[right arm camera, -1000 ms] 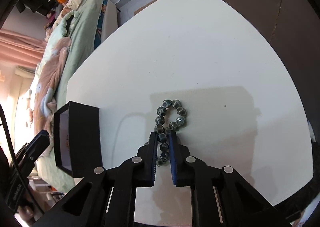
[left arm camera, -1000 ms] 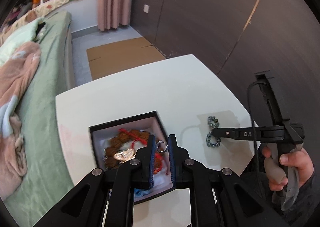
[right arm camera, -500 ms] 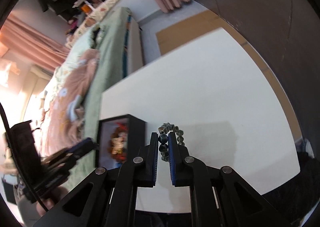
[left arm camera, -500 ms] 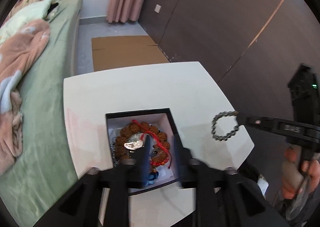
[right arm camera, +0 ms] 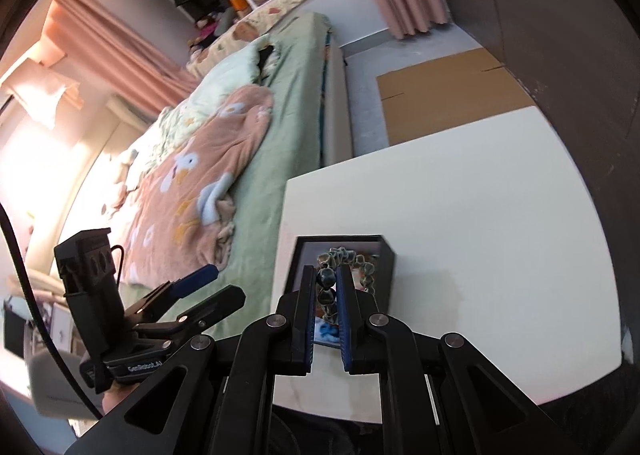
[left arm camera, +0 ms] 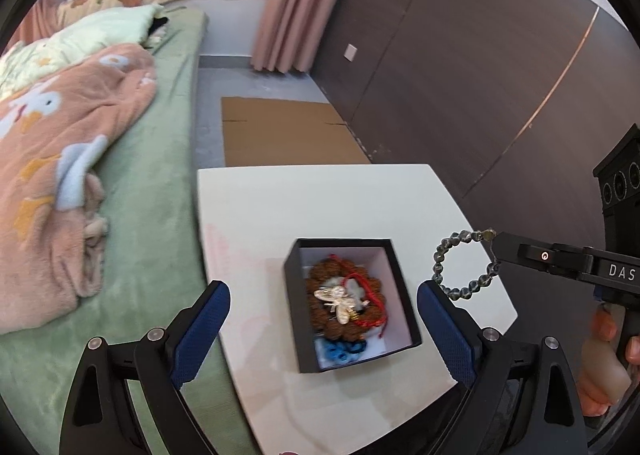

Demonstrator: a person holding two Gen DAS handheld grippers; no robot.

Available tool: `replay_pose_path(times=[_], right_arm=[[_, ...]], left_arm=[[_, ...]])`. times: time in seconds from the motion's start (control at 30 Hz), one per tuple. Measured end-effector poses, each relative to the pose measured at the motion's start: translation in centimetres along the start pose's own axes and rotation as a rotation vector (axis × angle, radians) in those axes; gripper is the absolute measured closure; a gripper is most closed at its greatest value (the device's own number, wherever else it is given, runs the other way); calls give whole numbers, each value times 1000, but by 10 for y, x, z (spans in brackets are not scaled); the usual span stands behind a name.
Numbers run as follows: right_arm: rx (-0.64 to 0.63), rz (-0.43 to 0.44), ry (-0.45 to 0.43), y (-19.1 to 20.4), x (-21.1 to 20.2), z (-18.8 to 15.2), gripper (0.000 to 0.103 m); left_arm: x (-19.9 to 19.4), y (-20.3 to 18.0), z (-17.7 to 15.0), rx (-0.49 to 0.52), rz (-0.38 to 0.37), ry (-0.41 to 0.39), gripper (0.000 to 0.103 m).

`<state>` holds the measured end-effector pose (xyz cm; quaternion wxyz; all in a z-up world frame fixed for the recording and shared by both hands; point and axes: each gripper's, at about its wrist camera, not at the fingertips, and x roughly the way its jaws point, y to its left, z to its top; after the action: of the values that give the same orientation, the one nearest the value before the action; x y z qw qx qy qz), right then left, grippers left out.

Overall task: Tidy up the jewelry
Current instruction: 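Lower the grey-green bead bracelet into the box and open the right gripper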

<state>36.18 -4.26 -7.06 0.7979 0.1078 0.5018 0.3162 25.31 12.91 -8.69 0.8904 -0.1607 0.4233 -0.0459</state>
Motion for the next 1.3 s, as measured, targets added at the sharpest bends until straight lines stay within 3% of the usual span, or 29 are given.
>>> replay_pose_path(times=[0.37, 0.47, 0.5, 0.53, 0.6, 1.23, 1.3], right_arm=[[-28, -55, 56, 21, 28, -12, 92], [-12, 9, 90, 23, 40, -11, 87], [-1, 45, 99, 22, 44, -11, 71], [10, 55, 98, 21, 46, -11, 48], [12, 19, 58, 20, 41, -13, 38], [67, -89, -10, -40, -40, -55, 38], [74, -88, -24, -46, -49, -62, 34]], left_arm=[[-17, 19, -8, -34, 31, -15, 8], [-20, 20, -10, -37, 36, -14, 8], [-21, 20, -10, -36, 40, -14, 8], [-22, 20, -10, -35, 43, -15, 8], [-26, 19, -11, -32, 51, -21, 8], [-43, -40, -35, 27, 53, -53, 8], [-48, -47, -39, 25, 59, -59, 8]])
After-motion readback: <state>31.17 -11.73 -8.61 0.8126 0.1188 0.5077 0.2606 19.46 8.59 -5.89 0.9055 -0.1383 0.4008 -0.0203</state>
